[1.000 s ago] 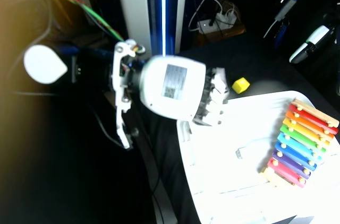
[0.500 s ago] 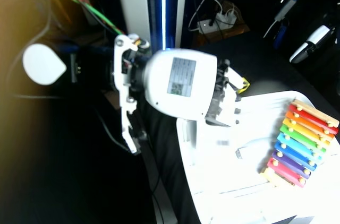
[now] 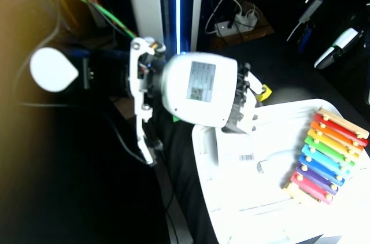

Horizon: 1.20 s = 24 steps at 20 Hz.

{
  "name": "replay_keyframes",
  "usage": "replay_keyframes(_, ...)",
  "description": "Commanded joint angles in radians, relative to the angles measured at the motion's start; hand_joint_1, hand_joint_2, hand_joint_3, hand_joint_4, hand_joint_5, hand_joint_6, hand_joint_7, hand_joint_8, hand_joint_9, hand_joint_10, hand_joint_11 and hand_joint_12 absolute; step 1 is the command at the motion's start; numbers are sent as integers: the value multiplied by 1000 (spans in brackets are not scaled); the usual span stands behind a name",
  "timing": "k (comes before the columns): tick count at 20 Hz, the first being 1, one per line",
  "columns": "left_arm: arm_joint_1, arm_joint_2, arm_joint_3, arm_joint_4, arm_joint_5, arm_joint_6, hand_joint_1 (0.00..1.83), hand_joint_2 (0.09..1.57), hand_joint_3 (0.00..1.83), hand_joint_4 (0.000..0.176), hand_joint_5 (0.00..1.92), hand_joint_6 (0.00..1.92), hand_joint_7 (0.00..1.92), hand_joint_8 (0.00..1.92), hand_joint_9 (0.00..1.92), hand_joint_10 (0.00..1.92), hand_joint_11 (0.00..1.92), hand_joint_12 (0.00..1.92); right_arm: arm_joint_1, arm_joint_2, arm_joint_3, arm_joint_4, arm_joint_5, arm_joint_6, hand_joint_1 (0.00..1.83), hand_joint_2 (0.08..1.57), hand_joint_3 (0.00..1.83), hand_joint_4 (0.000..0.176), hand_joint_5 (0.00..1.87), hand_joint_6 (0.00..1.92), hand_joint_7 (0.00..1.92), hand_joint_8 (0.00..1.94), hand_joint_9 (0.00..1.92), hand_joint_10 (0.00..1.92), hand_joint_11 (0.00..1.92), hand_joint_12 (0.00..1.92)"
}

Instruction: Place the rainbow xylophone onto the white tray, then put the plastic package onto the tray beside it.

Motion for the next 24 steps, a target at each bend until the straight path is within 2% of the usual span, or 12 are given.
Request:
replay_keyframes(1,-6,-3,5,-21,-96,2,731,753,0,176,0,0,1,0,24,6,21,10,15,-3,0,54,85,6,1384,1132,2,0,796,932,936,1068,1027,1250,908,1433)
replay_keyframes(3,-4,-4,5,-22,-96,2,714,751,0,176,0,0,20,7,36,9,20,9,15,-3,2,41,84,13,1361,1125,0,0,847,1044,935,963,1013,1186,821,1302)
replay_keyframes(4,-3,-4,4,-22,-95,2,745,758,1,176,0,0,18,5,24,3,5,3,15,-3,5,34,81,20,1198,1137,0,0,902,1058,874,388,872,552,650,1115)
replay_keyframes(6,-1,-4,4,-23,-95,2,771,760,2,176,0,0,10,1,16,0,9,5,15,-3,9,22,69,27,1275,995,0,0,820,129,850,43,822,123,470,972)
replay_keyframes(8,1,-5,4,-23,-95,2,774,755,0,176,0,0,9,0,21,2,22,11,16,-7,10,14,58,27,1259,932,0,0,670,6,677,1,655,10,291,969)
replay_keyframes(9,2,-6,4,-24,-94,2,763,741,0,176,0,0,1,0,15,0,29,14,16,-10,11,11,53,27,1198,913,0,28,533,0,547,0,511,1,180,945)
replay_keyframes(11,4,-8,4,-24,-94,2,763,739,0,176,0,0,0,0,0,0,8,5,16,-17,11,3,46,27,1161,863,0,146,344,0,396,0,352,0,23,1015)
replay_keyframes(12,4,-9,4,-25,-95,2,777,740,0,176,0,0,0,0,14,5,8,5,15,-20,11,-1,43,28,1147,806,0,59,354,4,291,9,229,13,4,755)
replay_keyframes(13,5,-9,4,-26,-95,2,786,738,0,176,0,0,17,6,33,12,22,11,15,-23,12,-5,39,31,1123,766,0,43,320,6,212,13,148,17,0,540)
replay_keyframes(20,65,0,-1,-157,-191,44,776,753,6,176,0,0,5,0,35,5,0,3,15,-47,16,1,38,42,1062,665,0,97,194,0,94,0,81,0,0,619)
replay_keyframes(22,84,10,-15,-217,-240,83,773,760,6,144,0,0,24,9,39,6,39,20,15,-47,18,11,38,42,1025,671,0,94,156,7,37,4,2,0,0,264)
replay_keyframes(24,109,24,-39,-275,-293,124,768,746,0,175,0,0,20,3,23,0,25,16,16,-45,20,33,41,37,988,672,0,109,134,2,27,2,0,0,0,359)
